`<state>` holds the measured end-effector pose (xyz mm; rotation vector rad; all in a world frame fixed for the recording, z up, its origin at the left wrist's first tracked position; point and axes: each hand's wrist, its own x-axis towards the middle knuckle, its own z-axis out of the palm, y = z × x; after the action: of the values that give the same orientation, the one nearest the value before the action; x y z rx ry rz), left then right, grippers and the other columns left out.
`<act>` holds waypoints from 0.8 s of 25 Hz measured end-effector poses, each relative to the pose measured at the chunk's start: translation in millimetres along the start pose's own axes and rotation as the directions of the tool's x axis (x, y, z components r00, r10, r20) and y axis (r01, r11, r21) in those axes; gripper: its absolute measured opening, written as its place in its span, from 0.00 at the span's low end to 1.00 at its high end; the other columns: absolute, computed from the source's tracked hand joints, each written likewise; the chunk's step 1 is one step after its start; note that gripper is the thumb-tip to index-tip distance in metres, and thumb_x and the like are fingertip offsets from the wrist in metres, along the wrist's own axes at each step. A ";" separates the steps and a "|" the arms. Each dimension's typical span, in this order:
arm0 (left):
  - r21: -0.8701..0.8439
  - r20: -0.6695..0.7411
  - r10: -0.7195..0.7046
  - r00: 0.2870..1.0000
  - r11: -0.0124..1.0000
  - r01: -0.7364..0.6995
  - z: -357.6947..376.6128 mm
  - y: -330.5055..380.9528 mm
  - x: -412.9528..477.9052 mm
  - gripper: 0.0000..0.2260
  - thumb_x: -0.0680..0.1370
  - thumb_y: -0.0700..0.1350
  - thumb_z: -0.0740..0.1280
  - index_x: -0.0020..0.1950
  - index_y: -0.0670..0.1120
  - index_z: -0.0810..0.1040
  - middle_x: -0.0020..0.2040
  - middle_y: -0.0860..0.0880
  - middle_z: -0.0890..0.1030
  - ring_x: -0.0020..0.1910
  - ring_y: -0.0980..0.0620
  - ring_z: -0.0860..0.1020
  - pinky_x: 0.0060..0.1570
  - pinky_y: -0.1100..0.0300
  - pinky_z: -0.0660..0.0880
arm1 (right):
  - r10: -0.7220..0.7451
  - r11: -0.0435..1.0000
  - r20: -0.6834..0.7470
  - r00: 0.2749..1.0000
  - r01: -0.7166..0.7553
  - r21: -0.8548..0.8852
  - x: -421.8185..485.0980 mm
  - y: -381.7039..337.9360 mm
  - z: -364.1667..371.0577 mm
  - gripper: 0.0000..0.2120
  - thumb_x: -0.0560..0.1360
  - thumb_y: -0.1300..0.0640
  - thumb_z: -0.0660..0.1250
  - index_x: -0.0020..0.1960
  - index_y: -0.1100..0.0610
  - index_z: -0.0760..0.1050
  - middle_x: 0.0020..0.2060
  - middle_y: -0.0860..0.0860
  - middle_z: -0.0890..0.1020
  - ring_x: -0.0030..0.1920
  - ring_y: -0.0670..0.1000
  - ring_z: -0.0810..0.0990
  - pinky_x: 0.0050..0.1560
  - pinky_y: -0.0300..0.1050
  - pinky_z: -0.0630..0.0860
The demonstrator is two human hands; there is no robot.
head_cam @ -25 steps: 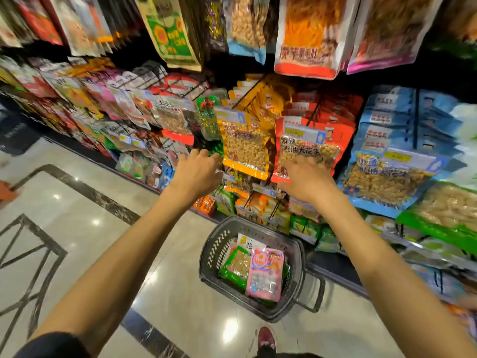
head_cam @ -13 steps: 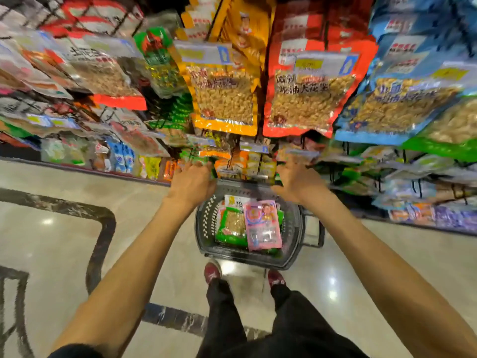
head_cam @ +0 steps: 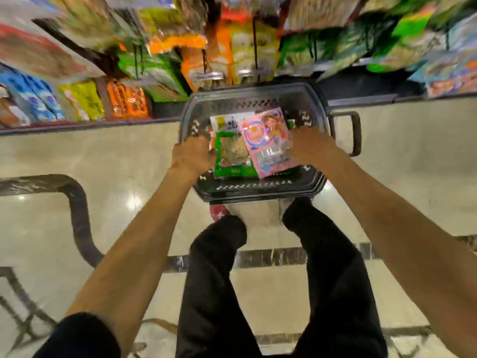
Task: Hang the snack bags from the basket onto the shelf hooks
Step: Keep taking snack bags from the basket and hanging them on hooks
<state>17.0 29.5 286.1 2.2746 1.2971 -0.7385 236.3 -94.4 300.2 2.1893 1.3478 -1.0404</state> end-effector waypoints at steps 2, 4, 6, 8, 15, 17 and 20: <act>0.001 0.053 -0.016 0.998 1.000 0.016 40.1 -8.0 34.6 0.19 0.80 0.50 0.62 0.67 0.43 0.71 0.61 0.36 0.77 0.62 0.36 0.75 0.57 0.44 0.73 | 0.034 0.999 0.025 0.999 -0.035 0.013 38.7 3.0 34.9 0.25 0.77 0.52 0.63 0.72 0.57 0.64 0.64 0.61 0.74 0.64 0.63 0.74 0.61 0.56 0.73; -0.007 0.064 -0.023 0.998 1.000 0.023 82.4 -14.6 73.0 0.19 0.79 0.50 0.63 0.66 0.42 0.72 0.60 0.36 0.78 0.62 0.35 0.74 0.57 0.43 0.75 | 0.074 0.996 0.048 0.996 -0.077 0.045 80.9 8.7 71.5 0.23 0.77 0.53 0.63 0.70 0.58 0.66 0.65 0.61 0.72 0.66 0.63 0.72 0.61 0.56 0.73; -0.014 0.065 -0.004 0.998 1.000 0.005 122.4 -20.1 103.7 0.19 0.78 0.48 0.63 0.66 0.41 0.72 0.58 0.35 0.78 0.60 0.33 0.75 0.54 0.42 0.76 | 0.107 0.993 0.079 0.991 -0.111 0.047 116.9 15.2 106.6 0.22 0.78 0.53 0.62 0.70 0.60 0.66 0.65 0.61 0.72 0.66 0.63 0.71 0.61 0.55 0.72; -0.015 0.067 -0.007 0.998 1.000 0.008 162.4 -25.8 136.1 0.20 0.78 0.47 0.64 0.67 0.39 0.70 0.57 0.33 0.78 0.60 0.33 0.73 0.53 0.43 0.74 | 0.136 0.988 0.068 0.988 -0.141 0.065 153.6 24.2 137.5 0.23 0.79 0.52 0.62 0.70 0.60 0.65 0.66 0.61 0.71 0.66 0.63 0.70 0.61 0.55 0.71; -0.436 0.127 -0.200 0.972 0.869 0.236 276.5 -30.4 215.7 0.24 0.78 0.50 0.67 0.68 0.37 0.67 0.61 0.36 0.75 0.61 0.36 0.74 0.57 0.47 0.72 | 0.330 0.848 -0.009 0.944 -0.292 0.443 243.3 52.7 209.5 0.37 0.75 0.46 0.68 0.76 0.56 0.54 0.69 0.62 0.68 0.67 0.66 0.71 0.63 0.59 0.71; -0.556 0.162 -0.281 0.946 0.766 0.323 293.6 -28.4 224.3 0.31 0.76 0.53 0.69 0.72 0.39 0.64 0.65 0.38 0.73 0.64 0.38 0.72 0.62 0.46 0.72 | 0.382 0.786 -0.018 0.924 -0.314 0.532 252.3 51.8 221.8 0.42 0.73 0.42 0.70 0.76 0.57 0.53 0.69 0.62 0.68 0.67 0.66 0.71 0.63 0.59 0.70; -0.671 0.193 -0.351 0.916 0.635 0.384 309.3 -32.3 238.4 0.34 0.72 0.55 0.73 0.72 0.43 0.65 0.64 0.41 0.74 0.63 0.40 0.74 0.62 0.43 0.73 | 0.429 0.832 -0.197 0.882 -0.301 0.466 261.3 49.8 240.0 0.42 0.70 0.40 0.73 0.72 0.61 0.59 0.65 0.63 0.70 0.64 0.66 0.72 0.60 0.59 0.72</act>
<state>15.9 18.0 -105.5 1.3821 1.6863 -0.3091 255.5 -112.4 -57.1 2.8802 0.7801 -0.9443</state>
